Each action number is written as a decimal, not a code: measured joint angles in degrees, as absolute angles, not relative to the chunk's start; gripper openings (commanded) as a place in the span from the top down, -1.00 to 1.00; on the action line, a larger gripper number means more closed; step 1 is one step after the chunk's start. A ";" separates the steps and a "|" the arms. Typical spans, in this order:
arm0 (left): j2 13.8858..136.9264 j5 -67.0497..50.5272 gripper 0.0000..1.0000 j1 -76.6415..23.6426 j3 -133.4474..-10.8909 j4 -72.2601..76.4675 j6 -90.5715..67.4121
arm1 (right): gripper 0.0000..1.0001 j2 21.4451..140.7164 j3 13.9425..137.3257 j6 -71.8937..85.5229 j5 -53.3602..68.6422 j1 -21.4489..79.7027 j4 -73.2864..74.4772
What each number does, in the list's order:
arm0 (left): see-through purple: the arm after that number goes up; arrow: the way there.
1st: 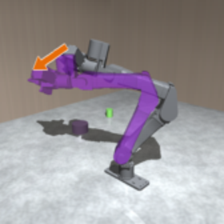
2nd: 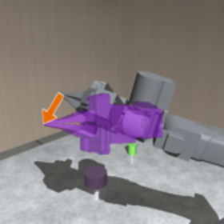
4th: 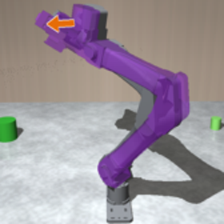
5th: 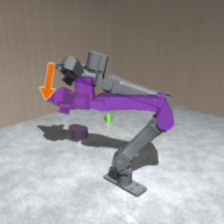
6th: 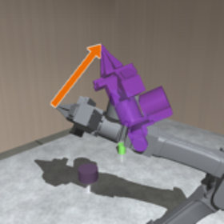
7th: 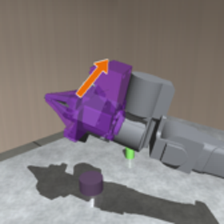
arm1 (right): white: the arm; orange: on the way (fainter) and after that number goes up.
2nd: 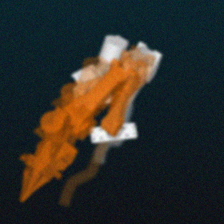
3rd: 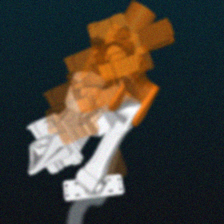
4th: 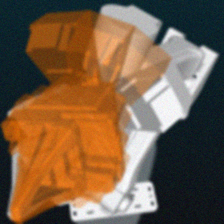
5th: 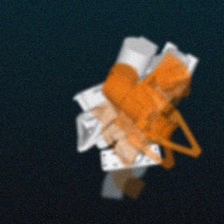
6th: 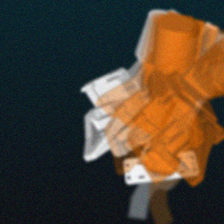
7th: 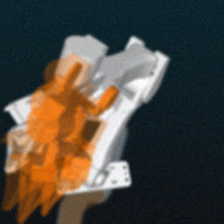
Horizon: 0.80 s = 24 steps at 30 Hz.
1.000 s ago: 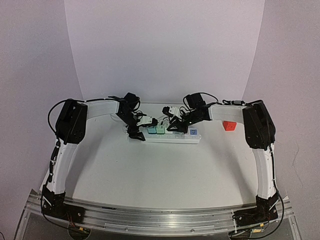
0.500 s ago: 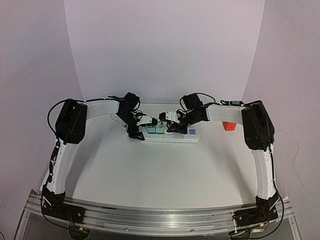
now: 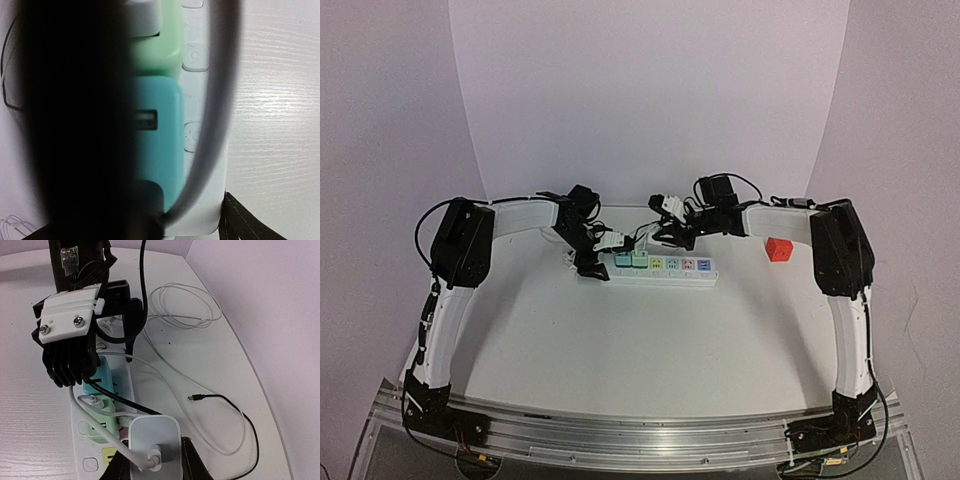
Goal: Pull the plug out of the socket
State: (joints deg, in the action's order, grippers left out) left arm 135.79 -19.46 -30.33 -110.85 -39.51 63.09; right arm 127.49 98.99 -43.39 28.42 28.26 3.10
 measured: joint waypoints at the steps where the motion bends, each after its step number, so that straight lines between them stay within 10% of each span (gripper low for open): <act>1: 135.79 -19.46 1.00 -30.33 -110.85 -39.51 63.09 | 1.00 127.30 98.94 -43.05 28.51 28.24 2.70; 24: 135.79 -19.51 1.00 -30.33 -110.98 -39.53 62.99 | 1.00 116.14 94.42 -28.07 27.62 18.02 20.81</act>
